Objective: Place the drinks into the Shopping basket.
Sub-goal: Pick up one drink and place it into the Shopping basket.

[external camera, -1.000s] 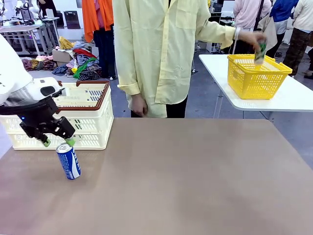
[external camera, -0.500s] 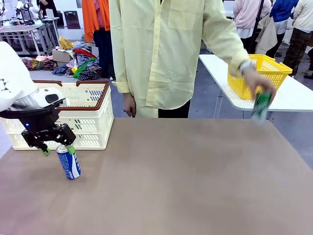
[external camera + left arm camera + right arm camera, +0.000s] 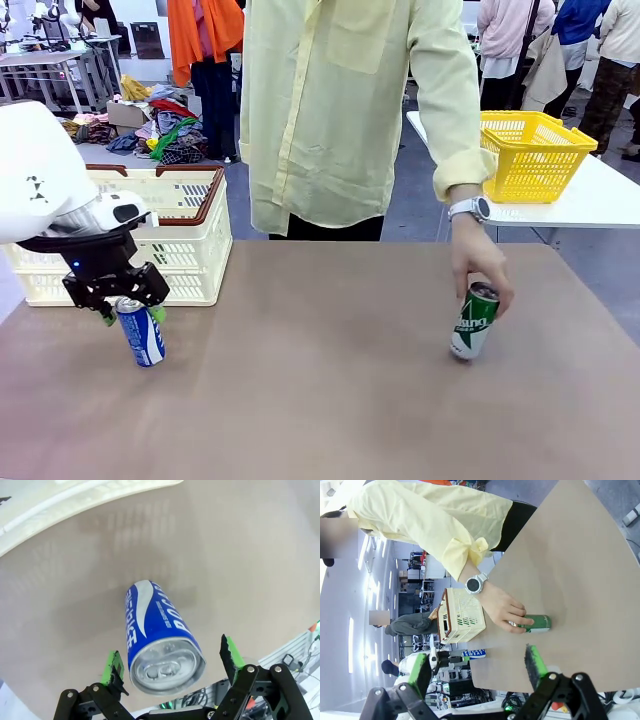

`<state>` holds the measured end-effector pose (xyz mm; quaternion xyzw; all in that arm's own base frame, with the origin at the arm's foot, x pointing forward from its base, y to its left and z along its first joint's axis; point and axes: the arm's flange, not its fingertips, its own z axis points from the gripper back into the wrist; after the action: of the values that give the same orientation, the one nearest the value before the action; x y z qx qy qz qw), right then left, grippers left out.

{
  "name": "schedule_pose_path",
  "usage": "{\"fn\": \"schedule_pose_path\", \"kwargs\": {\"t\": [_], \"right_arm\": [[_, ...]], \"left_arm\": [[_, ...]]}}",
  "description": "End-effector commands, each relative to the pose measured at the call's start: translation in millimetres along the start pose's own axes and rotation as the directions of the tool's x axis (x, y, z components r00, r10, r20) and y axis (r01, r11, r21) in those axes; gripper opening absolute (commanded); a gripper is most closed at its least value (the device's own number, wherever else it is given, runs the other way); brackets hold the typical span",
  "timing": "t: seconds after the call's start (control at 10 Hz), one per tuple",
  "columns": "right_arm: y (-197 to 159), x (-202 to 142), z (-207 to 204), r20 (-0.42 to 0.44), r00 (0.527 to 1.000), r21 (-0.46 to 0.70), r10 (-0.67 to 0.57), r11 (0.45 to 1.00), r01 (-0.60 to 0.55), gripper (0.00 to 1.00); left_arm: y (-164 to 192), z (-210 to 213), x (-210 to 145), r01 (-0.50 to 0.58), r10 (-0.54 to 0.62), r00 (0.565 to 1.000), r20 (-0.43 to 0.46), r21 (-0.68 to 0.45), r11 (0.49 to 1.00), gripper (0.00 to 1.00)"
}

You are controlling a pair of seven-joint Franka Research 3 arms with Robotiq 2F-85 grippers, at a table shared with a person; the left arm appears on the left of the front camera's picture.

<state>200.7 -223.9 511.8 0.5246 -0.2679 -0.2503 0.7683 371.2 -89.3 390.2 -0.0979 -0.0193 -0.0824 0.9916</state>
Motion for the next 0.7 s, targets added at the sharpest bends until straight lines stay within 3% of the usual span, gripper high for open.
{"fn": "schedule_pose_path", "kwargs": {"t": [0.0, 0.5, 0.6], "right_arm": [[1.4, 1.0, 0.8, 0.002, 1.000, 0.021, 0.015, 1.000, -0.015, 1.00], [1.4, 1.0, 0.8, 0.002, 1.000, 0.021, 0.015, 1.000, -0.015, 1.00], [1.4, 1.0, 0.8, 0.002, 1.000, 0.021, 0.015, 1.000, -0.015, 1.00]], "left_arm": [[-6.6, -6.9, 9.3, -0.026, 0.025, 1.000, 0.012, 0.056, 0.998, 1.00], [-7.6, -11.7, 13.3, -0.037, 0.038, 0.999, -0.018, 0.082, 0.996, 1.00], [-7.9, -11.1, 13.7, -0.035, 0.037, 0.999, -0.020, 0.089, 0.995, 0.56]]}}
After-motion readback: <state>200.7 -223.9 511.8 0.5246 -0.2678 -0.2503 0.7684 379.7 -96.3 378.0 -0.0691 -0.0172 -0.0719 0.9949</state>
